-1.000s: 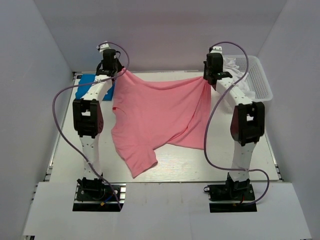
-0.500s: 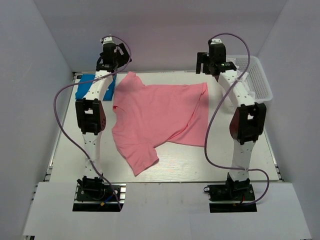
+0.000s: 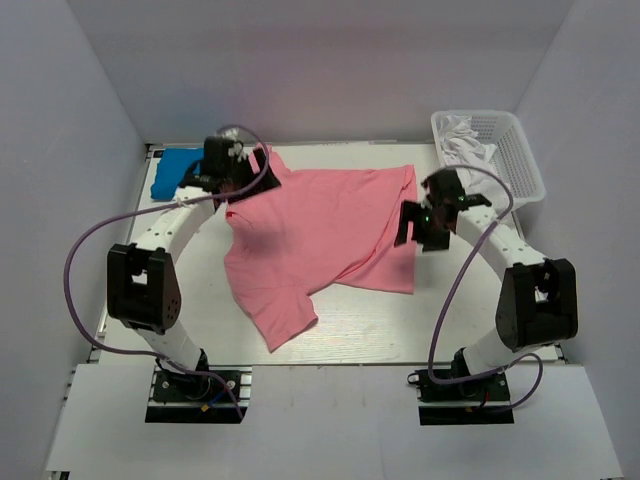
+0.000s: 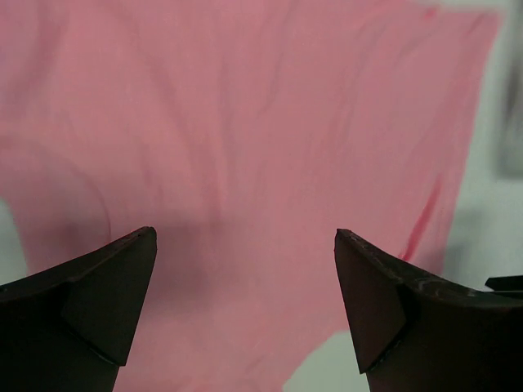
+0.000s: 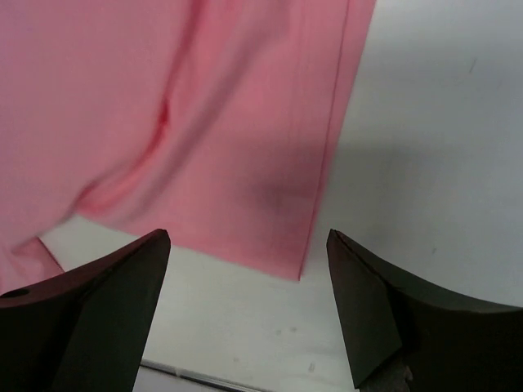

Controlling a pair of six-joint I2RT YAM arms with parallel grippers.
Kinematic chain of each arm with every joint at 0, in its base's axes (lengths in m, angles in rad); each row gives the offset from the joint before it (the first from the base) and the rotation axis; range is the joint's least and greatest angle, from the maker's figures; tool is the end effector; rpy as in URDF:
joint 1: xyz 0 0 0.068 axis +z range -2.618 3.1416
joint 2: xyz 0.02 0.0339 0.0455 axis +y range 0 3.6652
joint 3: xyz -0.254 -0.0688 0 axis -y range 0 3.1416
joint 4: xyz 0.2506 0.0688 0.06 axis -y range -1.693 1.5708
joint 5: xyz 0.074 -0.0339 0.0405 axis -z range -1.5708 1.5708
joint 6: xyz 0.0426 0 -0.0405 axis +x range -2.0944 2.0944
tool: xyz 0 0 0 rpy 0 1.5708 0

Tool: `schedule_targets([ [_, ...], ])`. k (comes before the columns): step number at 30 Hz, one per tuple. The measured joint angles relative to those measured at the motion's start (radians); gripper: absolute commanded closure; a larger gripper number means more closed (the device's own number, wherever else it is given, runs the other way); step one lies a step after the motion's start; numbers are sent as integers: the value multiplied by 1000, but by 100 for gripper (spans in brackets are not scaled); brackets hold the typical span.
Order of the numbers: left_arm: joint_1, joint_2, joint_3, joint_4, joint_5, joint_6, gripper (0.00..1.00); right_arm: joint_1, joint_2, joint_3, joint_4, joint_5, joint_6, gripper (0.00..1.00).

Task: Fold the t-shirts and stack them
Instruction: Flatten out the tshirt

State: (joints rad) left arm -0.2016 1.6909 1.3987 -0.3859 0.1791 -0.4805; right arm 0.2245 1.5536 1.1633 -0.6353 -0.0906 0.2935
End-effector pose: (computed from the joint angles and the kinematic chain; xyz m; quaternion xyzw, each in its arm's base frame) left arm 0.3884 -0.0871 0.2782 -0.0866 0.8951 -0.2198 0.3782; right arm 0.3214 0.0774 0.2281 0.0210 0.9619 0.1110 0.2488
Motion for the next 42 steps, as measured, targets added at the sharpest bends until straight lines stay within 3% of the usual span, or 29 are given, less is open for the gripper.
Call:
schedule_targets([
  [3, -17, -11, -156, -30, 24, -18, 0, 0, -41, -144, -3, -14, 32, 16],
  [8, -18, -9, -243, -86, 24, -41, 0, 0, -39, -150, 52, 68, 65, 10],
  [19, -18, 40, -224, -64, 15, -68, 0, 0, 278, 185, 280, 163, -16, 10],
  [23, -18, 71, -211, -66, 8, -71, 0, -3, 420, 313, 302, 174, -62, 18],
  [28, -18, 99, -190, -71, -6, -78, 0, -22, 533, 408, 298, 161, -79, 21],
  [34, -18, 121, -174, -81, -8, -81, 0, -55, 542, 411, 298, 132, -80, 22],
  [42, -18, 151, -155, -85, -7, -83, 0, -80, 543, 398, 306, 11, -90, 40],
])
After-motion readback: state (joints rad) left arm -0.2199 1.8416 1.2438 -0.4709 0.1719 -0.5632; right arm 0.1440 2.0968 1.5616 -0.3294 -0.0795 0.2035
